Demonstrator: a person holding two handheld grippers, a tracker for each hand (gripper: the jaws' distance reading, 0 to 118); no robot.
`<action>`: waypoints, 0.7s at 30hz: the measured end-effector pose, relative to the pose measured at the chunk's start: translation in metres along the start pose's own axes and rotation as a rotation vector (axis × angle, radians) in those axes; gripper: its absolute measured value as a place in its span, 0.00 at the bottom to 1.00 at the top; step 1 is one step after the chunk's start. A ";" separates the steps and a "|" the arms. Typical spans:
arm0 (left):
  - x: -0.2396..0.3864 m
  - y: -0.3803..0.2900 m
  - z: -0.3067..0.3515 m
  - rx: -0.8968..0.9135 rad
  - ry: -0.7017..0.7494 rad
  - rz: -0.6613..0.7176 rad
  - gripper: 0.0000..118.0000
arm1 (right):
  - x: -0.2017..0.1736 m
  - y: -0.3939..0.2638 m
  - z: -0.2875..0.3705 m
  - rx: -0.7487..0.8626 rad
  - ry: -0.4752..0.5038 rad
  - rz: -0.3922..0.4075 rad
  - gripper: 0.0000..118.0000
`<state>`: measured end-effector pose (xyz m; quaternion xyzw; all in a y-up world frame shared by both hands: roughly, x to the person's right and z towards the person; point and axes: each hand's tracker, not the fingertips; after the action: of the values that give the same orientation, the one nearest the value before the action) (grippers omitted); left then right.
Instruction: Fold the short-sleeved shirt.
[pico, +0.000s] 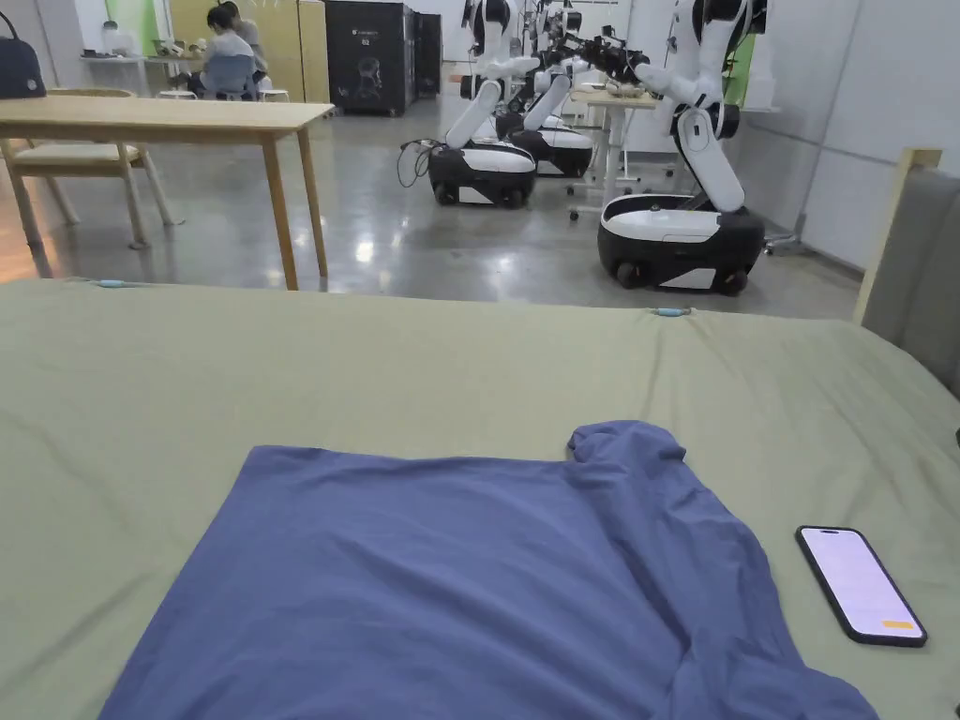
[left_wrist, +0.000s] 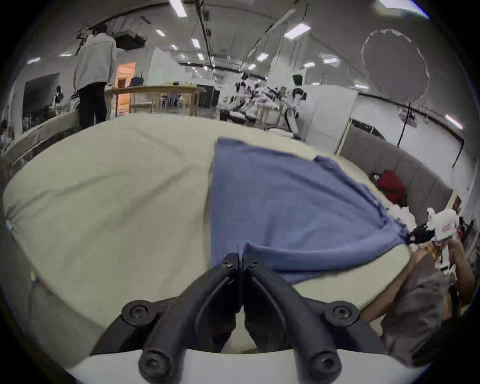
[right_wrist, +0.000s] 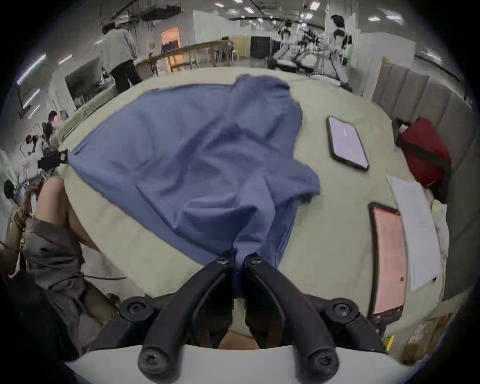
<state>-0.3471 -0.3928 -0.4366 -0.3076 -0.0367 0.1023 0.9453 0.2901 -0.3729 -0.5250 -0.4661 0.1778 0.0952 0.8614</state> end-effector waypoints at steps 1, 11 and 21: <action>0.000 -0.003 -0.003 -0.011 0.000 -0.001 0.00 | 0.002 0.000 -0.004 -0.002 0.011 -0.008 0.06; 0.007 0.008 0.054 0.078 -0.028 0.126 0.97 | 0.013 -0.019 0.088 0.290 -0.018 -0.117 0.95; 0.008 -0.016 0.133 0.162 0.088 0.166 0.04 | -0.045 -0.088 0.198 0.572 -0.093 -0.224 0.02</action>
<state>-0.3545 -0.3272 -0.3195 -0.2364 0.0390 0.1693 0.9560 0.3214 -0.2550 -0.3400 -0.2167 0.1050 -0.0331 0.9700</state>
